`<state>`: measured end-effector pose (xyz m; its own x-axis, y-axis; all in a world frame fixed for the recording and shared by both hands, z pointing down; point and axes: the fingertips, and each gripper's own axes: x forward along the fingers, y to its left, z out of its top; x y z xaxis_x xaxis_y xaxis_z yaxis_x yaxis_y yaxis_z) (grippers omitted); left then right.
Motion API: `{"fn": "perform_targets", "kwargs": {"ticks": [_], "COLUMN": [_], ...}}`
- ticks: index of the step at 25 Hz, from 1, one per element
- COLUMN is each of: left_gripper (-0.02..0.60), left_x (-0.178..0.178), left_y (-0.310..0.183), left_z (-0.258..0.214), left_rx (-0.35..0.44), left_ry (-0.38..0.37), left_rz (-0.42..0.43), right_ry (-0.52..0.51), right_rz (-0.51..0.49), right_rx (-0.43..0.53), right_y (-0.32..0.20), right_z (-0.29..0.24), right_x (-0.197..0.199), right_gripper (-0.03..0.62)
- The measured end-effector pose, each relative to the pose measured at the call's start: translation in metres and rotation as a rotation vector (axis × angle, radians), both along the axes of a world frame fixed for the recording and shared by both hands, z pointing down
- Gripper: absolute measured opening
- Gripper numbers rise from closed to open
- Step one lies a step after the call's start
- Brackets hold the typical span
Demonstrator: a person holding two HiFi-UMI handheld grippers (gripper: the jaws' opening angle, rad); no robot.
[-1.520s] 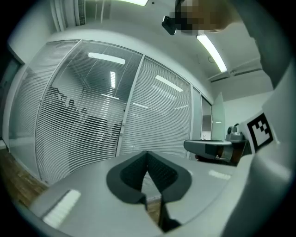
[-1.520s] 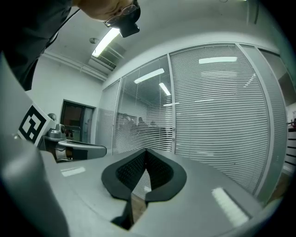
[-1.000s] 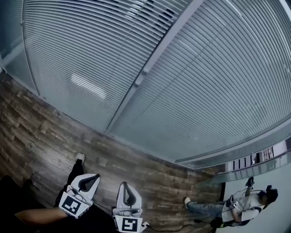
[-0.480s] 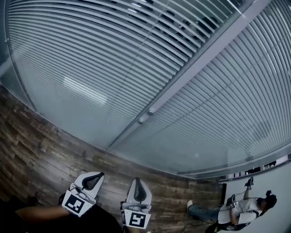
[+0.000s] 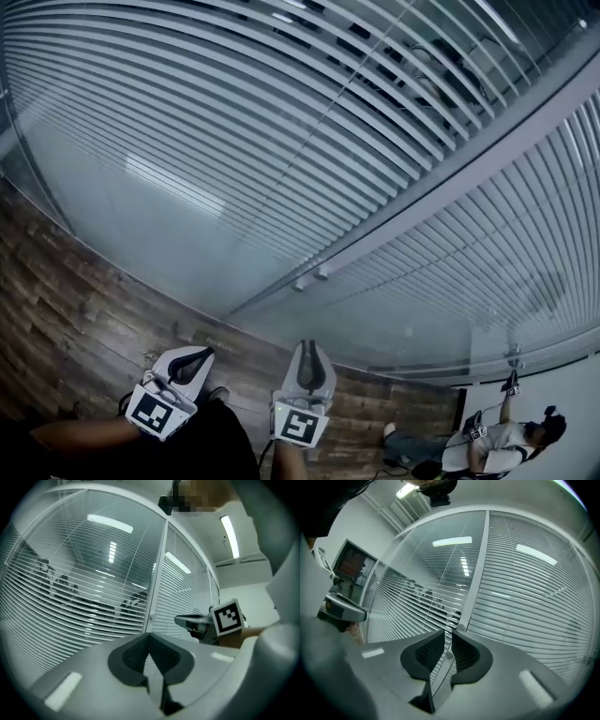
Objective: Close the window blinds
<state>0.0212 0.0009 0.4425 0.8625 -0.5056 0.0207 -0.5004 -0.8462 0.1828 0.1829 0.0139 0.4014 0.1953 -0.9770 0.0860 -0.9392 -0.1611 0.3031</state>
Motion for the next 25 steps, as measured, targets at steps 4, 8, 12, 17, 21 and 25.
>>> {"fn": "perform_targets", "kwargs": {"ticks": [4, 8, 12, 17, 21, 25], "left_gripper": [0.002, 0.002, 0.002, 0.002, 0.002, 0.002], "left_x": [0.006, 0.014, 0.015, 0.014, 0.015, 0.022], "left_y": [-0.014, -0.03, -0.043, -0.064, -0.068, -0.071], "left_z": [-0.005, -0.009, -0.005, -0.001, 0.008, 0.006], "left_rx": [0.002, 0.003, -0.015, -0.01, -0.034, -0.03], "left_ry": [0.012, 0.023, 0.026, 0.034, 0.03, 0.039], "left_rz": [-0.037, -0.061, -0.072, -0.07, -0.048, -0.029], "right_ry": [0.026, 0.167, 0.343, 0.446, 0.537, 0.565], "right_rz": [-0.02, -0.026, 0.001, 0.016, 0.053, 0.095], "right_rx": [0.004, -0.065, -0.163, -0.213, -0.241, -0.251], "right_y": [-0.032, -0.063, -0.09, -0.115, -0.124, -0.128], "right_z": [-0.011, -0.005, 0.004, 0.014, 0.021, 0.019], "right_x": [0.025, 0.043, 0.052, 0.046, 0.047, 0.052], "right_gripper": [0.044, 0.081, 0.105, 0.124, 0.15, 0.127]}}
